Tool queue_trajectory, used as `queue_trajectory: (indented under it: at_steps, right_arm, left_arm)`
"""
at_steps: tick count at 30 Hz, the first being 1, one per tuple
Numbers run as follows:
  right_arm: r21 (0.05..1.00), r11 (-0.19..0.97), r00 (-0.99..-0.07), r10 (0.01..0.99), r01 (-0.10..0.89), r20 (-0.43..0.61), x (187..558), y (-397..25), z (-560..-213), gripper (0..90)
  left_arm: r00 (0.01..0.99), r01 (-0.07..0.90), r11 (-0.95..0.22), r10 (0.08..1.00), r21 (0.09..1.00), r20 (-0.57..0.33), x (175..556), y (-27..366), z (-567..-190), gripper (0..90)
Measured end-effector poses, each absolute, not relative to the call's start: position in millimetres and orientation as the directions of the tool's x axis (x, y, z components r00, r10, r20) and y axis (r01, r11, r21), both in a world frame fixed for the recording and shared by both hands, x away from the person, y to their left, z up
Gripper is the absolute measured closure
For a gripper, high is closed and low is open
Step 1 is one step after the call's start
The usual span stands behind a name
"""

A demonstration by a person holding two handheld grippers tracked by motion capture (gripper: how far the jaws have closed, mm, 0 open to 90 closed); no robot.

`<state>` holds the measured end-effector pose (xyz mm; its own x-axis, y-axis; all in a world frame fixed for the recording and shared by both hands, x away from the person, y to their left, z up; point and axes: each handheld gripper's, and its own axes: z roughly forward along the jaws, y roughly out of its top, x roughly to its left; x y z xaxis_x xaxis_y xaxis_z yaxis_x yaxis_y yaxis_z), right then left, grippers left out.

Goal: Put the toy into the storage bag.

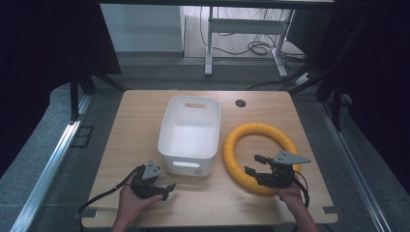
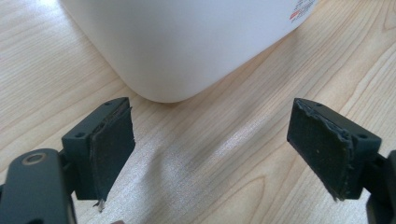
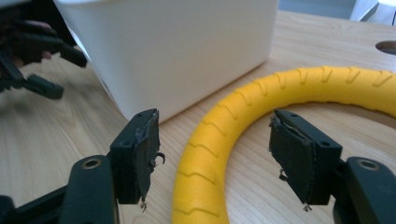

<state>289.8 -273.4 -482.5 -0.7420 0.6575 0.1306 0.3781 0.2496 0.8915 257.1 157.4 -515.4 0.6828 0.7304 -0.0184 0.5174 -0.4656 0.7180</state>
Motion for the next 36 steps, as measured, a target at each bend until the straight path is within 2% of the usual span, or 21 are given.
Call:
queue_trajectory:
  at_steps: [17, 23, 32, 35, 36]
  right_arm:
    - [0.885, 0.278, -0.726, 0.681, 0.374, 0.093, 290.8, -272.4, -484.7, 34.6]
    - [0.831, 0.379, -0.761, 0.643, 0.409, 0.081, 297.9, -266.5, -482.4, 34.5]
    - [0.762, 0.439, -0.765, 0.634, 0.477, 0.114, 301.6, -264.0, -472.2, 36.0]
    - [0.74, 0.491, -0.78, 0.622, 0.459, 0.071, 303.5, -261.9, -466.5, 37.1]
    - [0.71, 0.555, -0.799, 0.601, 0.433, 0.018, 305.5, -258.6, -458.7, 36.8]
  left_arm:
    - [0.686, 0.517, -0.472, 0.728, 0.714, -0.015, 255.3, 156.5, -514.2, 15.0]
    - [0.687, 0.521, -0.478, 0.727, 0.707, -0.015, 259.3, 156.4, -510.6, 15.1]
    - [0.706, 0.507, -0.497, 0.708, 0.704, -0.009, 265.5, 153.9, -511.2, 15.2]
    - [0.702, 0.507, -0.491, 0.712, 0.708, -0.009, 264.9, 154.8, -509.9, 15.2]
    - [0.699, 0.506, -0.483, 0.715, 0.715, -0.011, 264.0, 155.7, -508.2, 15.2]
